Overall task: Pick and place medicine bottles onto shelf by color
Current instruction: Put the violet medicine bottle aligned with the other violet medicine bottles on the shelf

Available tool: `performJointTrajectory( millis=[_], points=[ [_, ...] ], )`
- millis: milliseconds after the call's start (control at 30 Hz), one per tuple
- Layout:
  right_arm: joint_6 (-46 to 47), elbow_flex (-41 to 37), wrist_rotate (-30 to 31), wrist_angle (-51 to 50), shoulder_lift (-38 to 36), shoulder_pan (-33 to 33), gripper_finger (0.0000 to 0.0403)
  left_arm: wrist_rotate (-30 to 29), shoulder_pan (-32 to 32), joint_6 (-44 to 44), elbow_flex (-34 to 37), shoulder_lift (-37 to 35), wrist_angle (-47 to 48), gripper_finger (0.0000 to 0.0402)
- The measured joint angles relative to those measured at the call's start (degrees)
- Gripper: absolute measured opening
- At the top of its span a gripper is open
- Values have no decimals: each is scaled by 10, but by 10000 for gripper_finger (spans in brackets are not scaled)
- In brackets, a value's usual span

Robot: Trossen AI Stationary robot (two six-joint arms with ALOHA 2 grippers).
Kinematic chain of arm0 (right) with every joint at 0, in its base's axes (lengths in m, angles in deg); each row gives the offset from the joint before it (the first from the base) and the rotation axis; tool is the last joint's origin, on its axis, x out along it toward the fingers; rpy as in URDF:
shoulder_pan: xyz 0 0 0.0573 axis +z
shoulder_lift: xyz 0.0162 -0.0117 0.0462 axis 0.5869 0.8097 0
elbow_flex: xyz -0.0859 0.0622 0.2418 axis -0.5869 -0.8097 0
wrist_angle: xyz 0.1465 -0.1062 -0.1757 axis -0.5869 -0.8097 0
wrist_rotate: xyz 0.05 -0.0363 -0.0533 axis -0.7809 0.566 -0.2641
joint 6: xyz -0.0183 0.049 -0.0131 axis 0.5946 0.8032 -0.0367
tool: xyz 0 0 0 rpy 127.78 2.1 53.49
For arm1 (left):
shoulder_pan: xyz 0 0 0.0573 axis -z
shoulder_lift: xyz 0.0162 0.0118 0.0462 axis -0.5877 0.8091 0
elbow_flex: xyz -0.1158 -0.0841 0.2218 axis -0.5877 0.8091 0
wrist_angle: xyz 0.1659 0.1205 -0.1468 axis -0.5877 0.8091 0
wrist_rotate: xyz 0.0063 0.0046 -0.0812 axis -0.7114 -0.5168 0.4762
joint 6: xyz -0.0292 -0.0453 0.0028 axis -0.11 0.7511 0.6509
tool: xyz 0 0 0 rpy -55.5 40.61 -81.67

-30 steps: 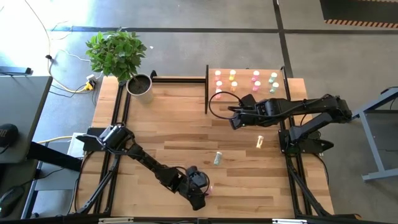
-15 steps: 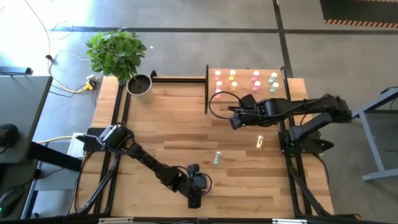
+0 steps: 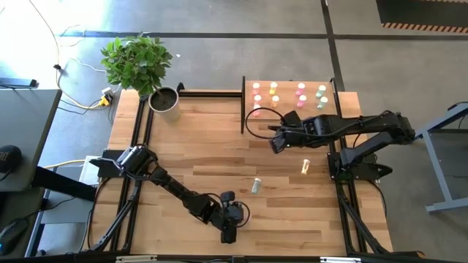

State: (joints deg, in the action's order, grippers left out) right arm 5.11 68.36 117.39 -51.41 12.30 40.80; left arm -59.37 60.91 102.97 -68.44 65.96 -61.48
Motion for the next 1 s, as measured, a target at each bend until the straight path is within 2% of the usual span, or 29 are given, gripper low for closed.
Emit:
performJointTrajectory(
  millis=[267, 500, 1000],
  points=[
    [-2, 0, -43, 33, -57, 7, 167, 28, -31, 2, 1, -31, -22, 98],
    [-1, 0, -80, 64, -94, 13, 167, 44, -73, -55, -1, -63, -81, 98],
    [13, 1, -86, 83, -109, 13, 167, 245, -177, -156, 0, -147, -184, 97]
  ],
)
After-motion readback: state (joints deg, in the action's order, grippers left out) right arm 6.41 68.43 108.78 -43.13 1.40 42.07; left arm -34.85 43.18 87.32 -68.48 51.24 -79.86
